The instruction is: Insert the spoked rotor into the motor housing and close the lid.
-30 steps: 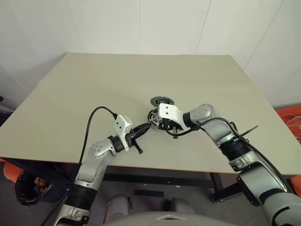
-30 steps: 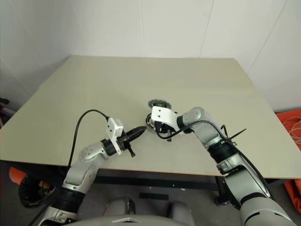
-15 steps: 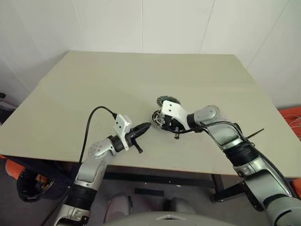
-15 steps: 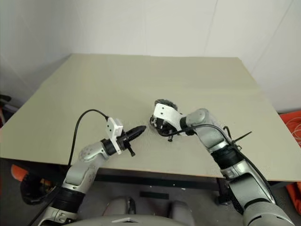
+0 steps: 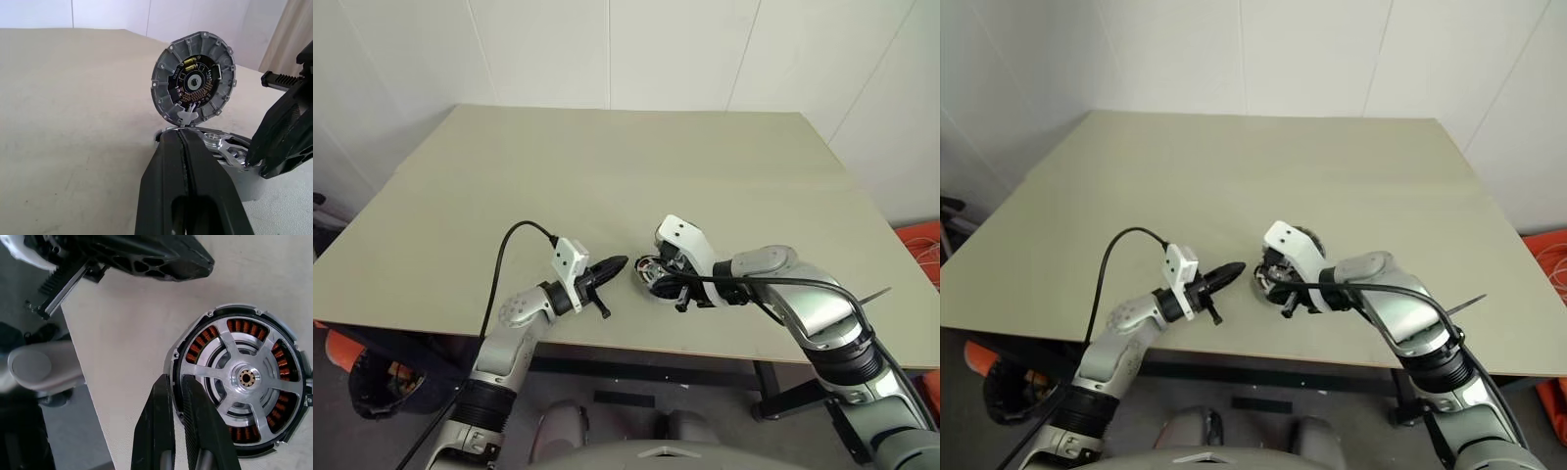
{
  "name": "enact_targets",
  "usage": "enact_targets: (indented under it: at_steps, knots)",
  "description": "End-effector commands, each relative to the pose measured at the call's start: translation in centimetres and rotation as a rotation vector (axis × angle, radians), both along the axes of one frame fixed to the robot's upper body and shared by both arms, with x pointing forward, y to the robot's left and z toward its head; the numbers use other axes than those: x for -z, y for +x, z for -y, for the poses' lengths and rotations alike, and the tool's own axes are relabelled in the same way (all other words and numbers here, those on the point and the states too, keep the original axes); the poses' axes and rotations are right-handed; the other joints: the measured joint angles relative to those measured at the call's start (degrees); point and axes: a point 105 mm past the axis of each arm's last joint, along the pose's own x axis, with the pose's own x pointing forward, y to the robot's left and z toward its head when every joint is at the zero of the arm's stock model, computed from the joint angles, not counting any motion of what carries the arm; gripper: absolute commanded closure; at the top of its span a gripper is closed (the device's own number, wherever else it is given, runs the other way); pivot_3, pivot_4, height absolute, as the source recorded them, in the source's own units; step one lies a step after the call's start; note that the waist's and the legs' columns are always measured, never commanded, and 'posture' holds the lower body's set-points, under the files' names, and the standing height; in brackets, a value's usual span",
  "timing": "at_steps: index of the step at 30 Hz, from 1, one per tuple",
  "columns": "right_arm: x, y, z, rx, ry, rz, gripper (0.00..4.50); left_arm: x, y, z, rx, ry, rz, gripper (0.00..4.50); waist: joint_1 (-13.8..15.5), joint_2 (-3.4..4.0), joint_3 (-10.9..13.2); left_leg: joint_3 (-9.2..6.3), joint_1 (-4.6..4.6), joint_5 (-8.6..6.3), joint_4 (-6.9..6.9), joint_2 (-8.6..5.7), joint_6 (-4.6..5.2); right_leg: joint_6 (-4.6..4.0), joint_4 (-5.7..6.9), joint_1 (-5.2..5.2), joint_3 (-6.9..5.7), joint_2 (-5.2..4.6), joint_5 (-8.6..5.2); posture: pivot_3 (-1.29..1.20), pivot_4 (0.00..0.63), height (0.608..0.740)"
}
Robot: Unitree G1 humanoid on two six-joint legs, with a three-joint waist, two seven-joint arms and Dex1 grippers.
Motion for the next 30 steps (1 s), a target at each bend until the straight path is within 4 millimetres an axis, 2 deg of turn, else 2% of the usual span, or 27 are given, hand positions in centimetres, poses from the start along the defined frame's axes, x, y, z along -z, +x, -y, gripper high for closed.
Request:
enact_targets:
  at_steps: [1,7,14,18,23,27,30]
  knots:
    - [-1.3,1.6,0.3,0.093,-0.002,0.076,4.48,-1.0,0.2,0.0,0.007,-0.006,0.044,4.50,0.0,0.00,0.0,0.00,0.00,0.02,0.00,-0.01,-0.04,0.00,0.00,0.01,0.00,0.00,0.00,0.00,0.000,0.740]
    - [-0.1,3.3,-0.5,0.227,0.023,0.049,4.48,-0.5,0.1,-0.3,-0.002,-0.001,0.037,4.50,-0.1,0.00,0.0,0.00,0.26,0.12,-0.04,-0.01,-0.20,0.15,0.00,0.23,0.02,0.00,-0.09,0.00,0.000,0.740]
    - [-0.2,5.3,-2.0,0.355,0.128,0.001,4.48,-0.4,0.1,-0.4,-0.006,0.002,0.034,4.50,-0.3,-0.01,0.0,-0.03,0.46,0.27,-0.09,0.03,-0.46,0.43,-0.01,0.25,0.02,0.00,-0.23,0.00,0.000,0.740]
    - [-0.2,5.7,-2.5,0.365,0.146,-0.003,3.24,-0.3,0.2,-0.4,-0.007,0.004,0.034,4.50,-0.6,-0.03,0.0,-0.11,0.46,0.30,-0.11,-0.01,-0.52,0.46,-0.13,0.16,0.01,-0.01,-0.24,0.00,0.000,0.740]
    - [-0.5,5.2,-2.8,0.269,0.096,0.076,1.57,-0.3,0.2,-0.4,-0.007,0.004,0.032,4.50,0.1,-0.03,0.0,-0.11,0.41,0.32,-0.10,-0.06,-0.54,0.52,-0.15,0.20,0.03,-0.05,-0.20,0.00,0.000,0.740]
    - [-1.0,4.6,-3.1,0.186,0.095,0.098,1.57,-0.4,0.2,-0.4,-0.005,0.003,0.032,4.50,0.1,-0.04,0.0,-0.08,0.36,0.33,-0.10,-0.04,-0.55,0.59,-0.12,0.21,0.04,-0.06,-0.16,0.00,0.000,0.740]
    - [-1.7,4.1,-3.5,0.062,0.082,0.169,1.57,-0.4,0.2,-0.3,-0.003,0.003,0.032,4.50,0.1,-0.04,0.0,-0.07,0.24,0.33,-0.11,-0.02,-0.56,0.59,-0.05,0.10,0.03,-0.05,-0.11,0.00,0.000,0.740]
